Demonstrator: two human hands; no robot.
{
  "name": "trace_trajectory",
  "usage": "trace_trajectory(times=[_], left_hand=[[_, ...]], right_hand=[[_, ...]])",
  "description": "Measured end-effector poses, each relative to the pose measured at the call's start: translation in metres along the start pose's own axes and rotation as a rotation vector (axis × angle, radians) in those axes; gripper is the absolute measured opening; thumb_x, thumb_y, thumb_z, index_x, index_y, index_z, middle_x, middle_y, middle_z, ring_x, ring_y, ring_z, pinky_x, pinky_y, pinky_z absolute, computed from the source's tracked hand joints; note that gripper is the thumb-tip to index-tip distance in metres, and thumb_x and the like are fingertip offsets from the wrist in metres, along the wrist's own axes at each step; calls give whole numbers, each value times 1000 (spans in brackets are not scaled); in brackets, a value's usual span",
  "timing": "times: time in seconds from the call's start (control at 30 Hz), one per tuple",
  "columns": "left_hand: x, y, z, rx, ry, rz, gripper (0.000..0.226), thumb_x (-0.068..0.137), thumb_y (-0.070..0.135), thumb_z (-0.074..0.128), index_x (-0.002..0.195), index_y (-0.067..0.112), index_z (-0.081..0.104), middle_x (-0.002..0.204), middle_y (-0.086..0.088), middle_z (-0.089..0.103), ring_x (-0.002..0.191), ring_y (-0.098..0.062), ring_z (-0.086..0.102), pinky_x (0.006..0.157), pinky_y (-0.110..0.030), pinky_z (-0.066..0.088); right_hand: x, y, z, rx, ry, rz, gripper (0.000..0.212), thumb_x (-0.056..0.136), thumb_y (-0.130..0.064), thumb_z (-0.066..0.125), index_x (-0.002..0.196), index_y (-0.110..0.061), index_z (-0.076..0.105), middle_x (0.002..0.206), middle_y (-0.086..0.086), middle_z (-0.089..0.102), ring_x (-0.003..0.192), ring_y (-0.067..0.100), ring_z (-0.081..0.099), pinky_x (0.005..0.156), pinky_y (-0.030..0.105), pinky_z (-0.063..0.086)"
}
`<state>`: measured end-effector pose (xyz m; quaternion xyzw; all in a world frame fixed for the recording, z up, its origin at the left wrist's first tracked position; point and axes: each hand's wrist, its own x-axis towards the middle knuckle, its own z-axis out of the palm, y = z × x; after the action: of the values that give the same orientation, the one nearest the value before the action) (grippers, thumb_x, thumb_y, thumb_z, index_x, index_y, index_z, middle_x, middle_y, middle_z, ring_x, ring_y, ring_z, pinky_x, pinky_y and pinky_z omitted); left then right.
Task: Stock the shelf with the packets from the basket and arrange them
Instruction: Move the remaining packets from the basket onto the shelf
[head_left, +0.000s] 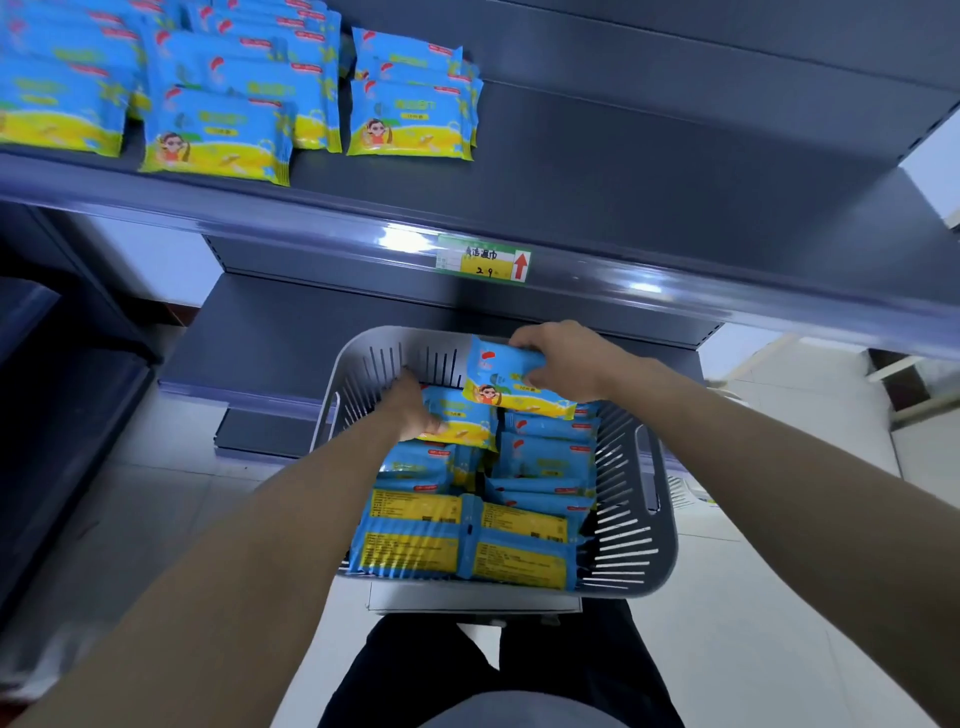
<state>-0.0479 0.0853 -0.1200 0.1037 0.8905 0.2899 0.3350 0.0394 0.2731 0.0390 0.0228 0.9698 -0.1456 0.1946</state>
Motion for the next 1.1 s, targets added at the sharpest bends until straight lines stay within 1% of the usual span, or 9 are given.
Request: trace_trajectory(times=[0.13, 0.23, 0.3, 0.37, 0.5, 0.57, 0.67, 0.93, 1.1], left_hand=[[-18, 10, -5, -123, 23, 32, 101, 68, 8, 82, 143, 5, 14, 146, -12, 33, 130, -30, 38, 94, -27, 39], [-32, 14, -13, -61, 11, 99, 84, 74, 4, 76, 140, 5, 24, 137, -14, 41, 121, -29, 46, 85, -28, 40], [-41, 18, -24, 64, 34, 173, 55, 77, 2, 73, 122, 2, 41, 115, -13, 53, 102, -24, 54, 73, -25, 40], [-49, 21, -36, 166, 28, 217, 29, 79, 1, 69, 98, 6, 47, 93, -8, 54, 86, -20, 54, 63, -22, 35], [-69, 38, -64, 364, 25, 334, 28, 80, 9, 68, 86, 14, 42, 83, -4, 52, 76, -21, 47, 64, -27, 35], [-82, 51, -82, 347, 62, 399, 30, 78, 11, 71, 82, 17, 42, 77, 2, 50, 73, -18, 46, 61, -27, 37], [-104, 75, -114, 252, 120, 490, 30, 77, 9, 71, 82, 16, 42, 71, 3, 47, 64, -15, 41, 51, -24, 31], [-134, 104, -211, 9, 276, 546, 35, 76, 11, 74, 75, 26, 43, 72, -2, 49, 63, -14, 42, 59, -27, 35], [-120, 103, -253, -77, 363, 522, 31, 76, 9, 74, 80, 22, 46, 71, -3, 48, 61, -15, 43, 56, -22, 36]], right_hand=[[-4, 0, -1, -20, -4, -1, 40, 88, -16, 58, 126, -22, 51, 118, 5, 61, 100, 26, 57, 83, 38, 48], [-6, -3, -8, -25, 16, -6, 40, 87, -16, 57, 126, -23, 51, 119, 4, 61, 101, 26, 57, 83, 39, 49], [-9, -8, -16, -29, 42, -19, 40, 87, -16, 57, 126, -23, 52, 118, 4, 61, 100, 25, 57, 82, 39, 49], [-11, -14, -27, -47, 78, -37, 41, 86, -16, 57, 126, -22, 52, 119, 4, 61, 100, 26, 57, 82, 39, 49], [-11, -26, -61, -61, 220, -67, 34, 81, -16, 60, 114, -21, 59, 108, 8, 64, 99, 31, 58, 82, 41, 49], [-8, -33, -82, -11, 330, -73, 28, 79, -14, 60, 105, -21, 61, 98, 7, 66, 91, 32, 59, 79, 40, 49], [5, -42, -117, 32, 433, -103, 31, 79, -9, 59, 109, -19, 62, 98, 7, 66, 89, 31, 59, 77, 38, 48], [88, -62, -177, 32, 348, -139, 54, 83, -15, 70, 134, -16, 52, 136, 8, 53, 125, 26, 48, 101, 32, 40], [135, -81, -181, -51, 312, -146, 50, 80, -18, 72, 126, -11, 54, 130, 12, 55, 116, 27, 52, 91, 31, 42]])
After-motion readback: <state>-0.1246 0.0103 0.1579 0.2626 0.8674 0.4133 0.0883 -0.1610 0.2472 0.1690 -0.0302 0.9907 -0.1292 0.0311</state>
